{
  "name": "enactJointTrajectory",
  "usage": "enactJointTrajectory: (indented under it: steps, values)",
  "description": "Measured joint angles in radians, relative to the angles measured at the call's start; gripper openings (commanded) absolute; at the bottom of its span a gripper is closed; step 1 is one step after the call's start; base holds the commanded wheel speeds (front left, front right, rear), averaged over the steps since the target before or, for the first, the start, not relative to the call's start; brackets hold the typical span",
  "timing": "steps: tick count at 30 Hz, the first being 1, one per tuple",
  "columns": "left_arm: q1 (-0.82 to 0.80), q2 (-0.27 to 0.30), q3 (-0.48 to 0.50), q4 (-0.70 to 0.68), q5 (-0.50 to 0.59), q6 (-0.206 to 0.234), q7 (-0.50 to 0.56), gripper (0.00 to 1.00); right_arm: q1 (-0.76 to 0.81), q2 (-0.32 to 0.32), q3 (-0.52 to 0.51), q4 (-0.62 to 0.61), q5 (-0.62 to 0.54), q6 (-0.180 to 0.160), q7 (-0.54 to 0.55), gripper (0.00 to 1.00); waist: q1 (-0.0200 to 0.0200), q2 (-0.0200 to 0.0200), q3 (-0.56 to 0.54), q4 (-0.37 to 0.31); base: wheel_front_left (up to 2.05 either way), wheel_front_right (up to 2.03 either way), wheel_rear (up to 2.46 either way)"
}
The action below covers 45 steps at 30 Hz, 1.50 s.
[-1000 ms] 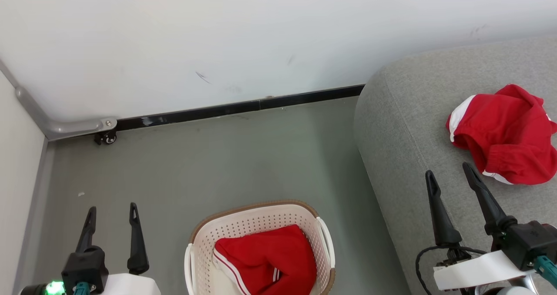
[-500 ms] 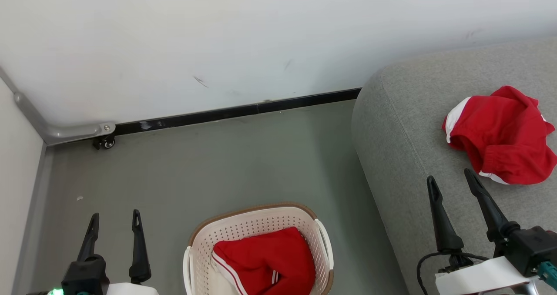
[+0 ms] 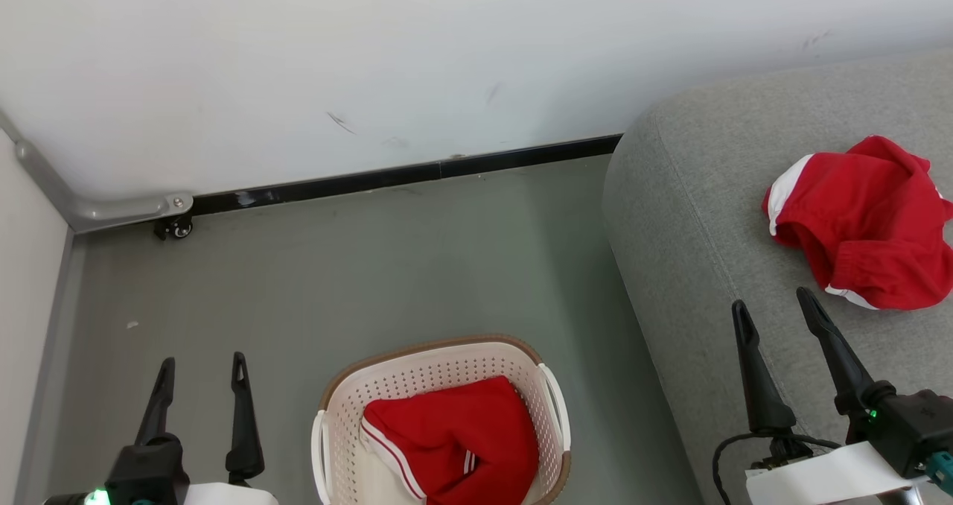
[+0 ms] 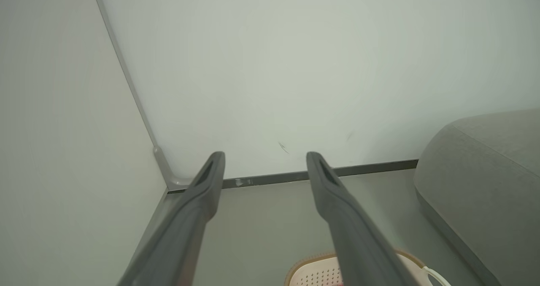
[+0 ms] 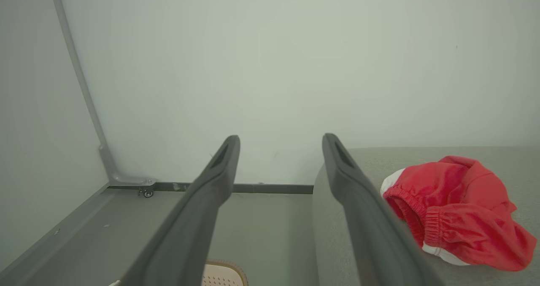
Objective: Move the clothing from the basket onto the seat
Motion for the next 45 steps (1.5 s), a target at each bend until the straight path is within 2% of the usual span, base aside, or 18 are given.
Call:
enactJointTrajectory:
  steps: [6, 23, 45]
  values:
    - [0.0, 0.002, -0.033, 0.003, 0.001, -0.025, 0.005, 1.0, 0.0, 0.0, 0.008, -0.018, 0.0, 0.0, 0.008, 1.0, 0.0, 0.0, 0.024, -0.002, 0.0, 0.0, 0.0]
    - [-0.132, 0.009, -0.175, 0.142, 0.054, -0.149, 0.046, 1.0, -0.001, -0.009, -0.011, -0.076, -0.002, 0.0, 0.021, 1.0, 0.0, 0.0, 0.126, -0.038, 0.0, 0.0, 0.0]
    - [-0.327, 0.025, -0.272, 0.386, 0.152, -0.235, 0.08, 1.0, -0.083, -0.009, 0.002, -0.123, 0.009, 0.0, 0.02, 1.0, 0.0, 0.0, 0.331, -0.114, 0.0, 0.0, 0.0]
